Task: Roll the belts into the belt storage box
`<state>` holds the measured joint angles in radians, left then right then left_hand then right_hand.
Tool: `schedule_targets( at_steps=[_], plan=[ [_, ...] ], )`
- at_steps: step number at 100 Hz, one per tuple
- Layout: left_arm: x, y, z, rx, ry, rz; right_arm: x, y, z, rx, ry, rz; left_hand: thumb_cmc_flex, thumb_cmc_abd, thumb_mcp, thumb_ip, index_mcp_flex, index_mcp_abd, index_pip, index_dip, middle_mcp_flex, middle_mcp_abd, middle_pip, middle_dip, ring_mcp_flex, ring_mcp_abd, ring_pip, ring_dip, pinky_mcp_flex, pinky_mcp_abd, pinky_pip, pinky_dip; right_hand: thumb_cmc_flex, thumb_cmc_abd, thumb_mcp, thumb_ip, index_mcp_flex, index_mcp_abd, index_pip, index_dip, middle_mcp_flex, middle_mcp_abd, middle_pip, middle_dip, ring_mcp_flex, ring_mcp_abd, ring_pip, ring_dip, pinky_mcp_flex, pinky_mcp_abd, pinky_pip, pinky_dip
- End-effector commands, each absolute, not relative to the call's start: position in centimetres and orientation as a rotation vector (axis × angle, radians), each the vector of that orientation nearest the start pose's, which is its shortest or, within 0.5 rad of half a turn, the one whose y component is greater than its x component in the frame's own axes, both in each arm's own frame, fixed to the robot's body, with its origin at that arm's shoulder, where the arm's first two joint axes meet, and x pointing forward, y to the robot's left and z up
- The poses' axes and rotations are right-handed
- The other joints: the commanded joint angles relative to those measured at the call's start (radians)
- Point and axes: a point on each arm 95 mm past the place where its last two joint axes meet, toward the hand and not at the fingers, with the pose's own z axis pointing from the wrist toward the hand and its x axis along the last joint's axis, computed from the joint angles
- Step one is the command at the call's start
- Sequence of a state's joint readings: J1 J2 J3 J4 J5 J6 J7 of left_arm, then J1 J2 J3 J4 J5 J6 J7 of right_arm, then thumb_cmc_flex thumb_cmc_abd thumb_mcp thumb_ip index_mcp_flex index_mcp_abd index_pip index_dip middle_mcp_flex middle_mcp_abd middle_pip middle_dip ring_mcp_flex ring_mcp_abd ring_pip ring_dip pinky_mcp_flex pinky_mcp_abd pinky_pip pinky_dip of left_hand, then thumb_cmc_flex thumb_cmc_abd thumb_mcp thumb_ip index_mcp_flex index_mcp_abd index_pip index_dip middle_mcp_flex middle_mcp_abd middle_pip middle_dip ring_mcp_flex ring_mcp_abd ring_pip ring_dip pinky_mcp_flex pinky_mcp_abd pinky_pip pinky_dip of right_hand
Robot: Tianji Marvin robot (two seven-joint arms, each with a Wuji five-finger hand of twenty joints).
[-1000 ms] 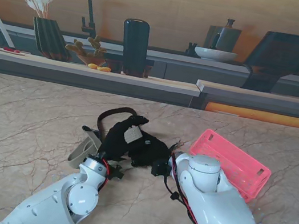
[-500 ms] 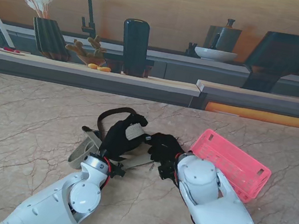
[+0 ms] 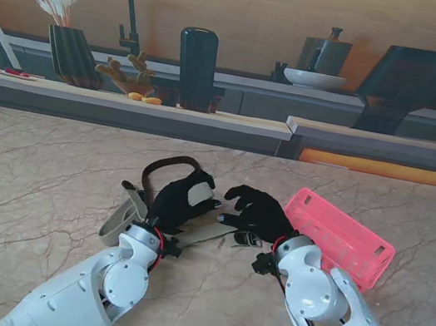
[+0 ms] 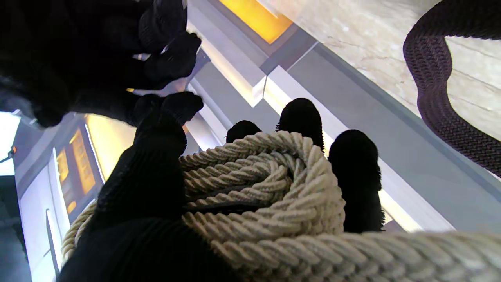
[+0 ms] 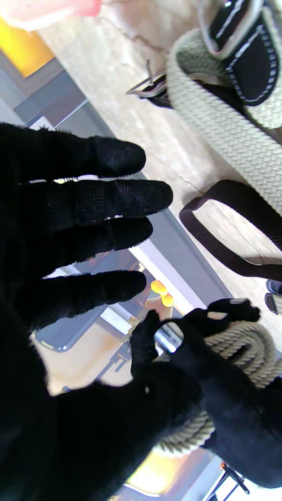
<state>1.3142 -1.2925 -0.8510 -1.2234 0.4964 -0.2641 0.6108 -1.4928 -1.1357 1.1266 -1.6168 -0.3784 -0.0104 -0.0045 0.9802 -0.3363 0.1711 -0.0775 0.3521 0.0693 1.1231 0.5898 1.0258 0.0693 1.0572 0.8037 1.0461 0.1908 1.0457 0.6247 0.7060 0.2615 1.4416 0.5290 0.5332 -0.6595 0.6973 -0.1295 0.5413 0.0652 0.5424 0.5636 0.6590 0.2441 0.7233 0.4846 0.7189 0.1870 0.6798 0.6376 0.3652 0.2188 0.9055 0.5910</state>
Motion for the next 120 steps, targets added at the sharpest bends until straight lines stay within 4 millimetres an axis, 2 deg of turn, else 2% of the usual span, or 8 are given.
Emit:
schedule_targets(
  at_steps=[1,21,56,68,85,97,112,120],
  plan=[
    [42.3,-11.3,-34.6,-1.367,0.924,-2.219,40.7,5.4,-29.9,-1.991,-1.443,-2.345,0.044,0.034,0.145,0.024,0.011,-0.003,0.024,0.008,0.073,0.007,0.15,0.063,0.157,-0.054,0.177,0.049,0.051,0.027,0.113,0.014,-0.058,0.033,-0.08,0.028,-0.004,0.014,-0.025,0.016,-0.012,-0.005,-0.014,-0.005,-0.013,-0.014,0.008,0.015,0.01,0.017,-0.003,0.032],
    [42.6,-11.2,-35.0,-1.287,1.016,-2.169,41.0,7.0,-29.8,-1.929,-1.496,-2.431,-0.211,-0.005,0.451,0.044,0.033,0.096,-0.343,-0.147,0.124,0.003,0.197,0.053,0.227,-0.056,0.268,0.077,0.134,0.04,0.201,-0.026,-0.292,0.114,-0.093,0.046,0.086,0.036,-0.039,0.031,0.062,0.025,0.001,0.007,0.026,0.02,0.068,0.049,0.033,0.066,0.067,0.074],
    [42.9,-11.1,-35.3,-1.267,1.038,-2.153,42.0,9.6,-30.1,-1.858,-1.581,-2.401,-0.25,-0.079,0.487,0.033,-0.038,0.123,-0.493,-0.199,0.131,-0.012,0.203,0.043,0.227,-0.052,0.273,0.062,0.146,0.048,0.201,-0.036,-0.321,0.132,-0.049,0.047,0.16,0.021,-0.037,0.056,0.126,0.032,0.015,0.013,0.071,0.038,0.107,0.064,0.047,0.075,0.125,0.082],
    [42.8,-11.2,-35.3,-1.267,1.042,-2.161,42.3,10.0,-30.2,-1.858,-1.598,-2.382,-0.252,-0.082,0.491,0.031,-0.04,0.124,-0.502,-0.204,0.131,-0.012,0.204,0.041,0.227,-0.051,0.269,0.057,0.147,0.052,0.199,-0.038,-0.219,0.176,-0.116,0.052,0.19,-0.005,-0.015,0.078,0.156,0.019,0.019,0.013,0.09,0.032,0.121,0.066,0.052,0.071,0.15,0.065],
    [42.7,-11.3,-35.3,-1.273,1.035,-2.171,42.5,10.2,-30.4,-1.9,-1.565,-2.352,-0.255,-0.081,0.492,0.029,-0.036,0.122,-0.506,-0.206,0.13,-0.012,0.203,0.04,0.227,-0.051,0.266,0.053,0.147,0.053,0.199,-0.039,0.105,0.344,-0.366,0.079,0.286,-0.08,0.089,0.058,0.278,-0.025,0.031,0.005,0.148,0.019,0.153,0.068,0.069,0.063,0.181,0.046],
    [42.7,-11.4,-35.4,-1.273,1.042,-2.18,42.5,10.3,-30.5,-1.939,-1.511,-2.34,-0.258,-0.085,0.493,0.028,-0.03,0.116,-0.505,-0.206,0.129,-0.016,0.2,0.038,0.227,-0.051,0.265,0.051,0.146,0.053,0.199,-0.039,0.162,0.314,-0.069,-0.036,0.24,-0.132,0.355,-0.18,0.338,-0.036,0.031,-0.001,0.179,0.023,0.172,0.069,0.082,0.064,0.204,0.04],
    [42.6,-11.3,-35.4,-1.266,1.04,-2.185,42.4,10.0,-30.4,-1.984,-1.48,-2.336,-0.276,-0.09,0.484,0.021,-0.039,0.111,-0.523,-0.215,0.079,-0.038,0.148,0.031,0.194,-0.036,0.175,0.025,0.093,0.049,0.142,-0.052,0.279,0.266,0.01,-0.064,0.284,-0.158,0.431,-0.199,0.399,-0.04,0.054,0.003,0.244,0.016,0.2,0.071,0.12,0.052,0.233,0.037],
    [42.8,-11.1,-35.4,-1.246,1.043,-2.184,42.2,9.6,-30.1,-2.007,-1.454,-2.332,-0.308,-0.101,0.462,0.017,-0.074,0.092,-0.563,-0.238,-0.068,-0.016,-0.059,-0.021,0.064,-0.006,0.059,0.055,-0.039,0.04,0.028,-0.015,0.278,0.26,0.025,-0.07,0.289,-0.165,0.44,-0.19,0.409,-0.037,0.067,0.009,0.255,0.01,0.221,0.079,0.127,0.033,0.254,0.041]
  ],
)
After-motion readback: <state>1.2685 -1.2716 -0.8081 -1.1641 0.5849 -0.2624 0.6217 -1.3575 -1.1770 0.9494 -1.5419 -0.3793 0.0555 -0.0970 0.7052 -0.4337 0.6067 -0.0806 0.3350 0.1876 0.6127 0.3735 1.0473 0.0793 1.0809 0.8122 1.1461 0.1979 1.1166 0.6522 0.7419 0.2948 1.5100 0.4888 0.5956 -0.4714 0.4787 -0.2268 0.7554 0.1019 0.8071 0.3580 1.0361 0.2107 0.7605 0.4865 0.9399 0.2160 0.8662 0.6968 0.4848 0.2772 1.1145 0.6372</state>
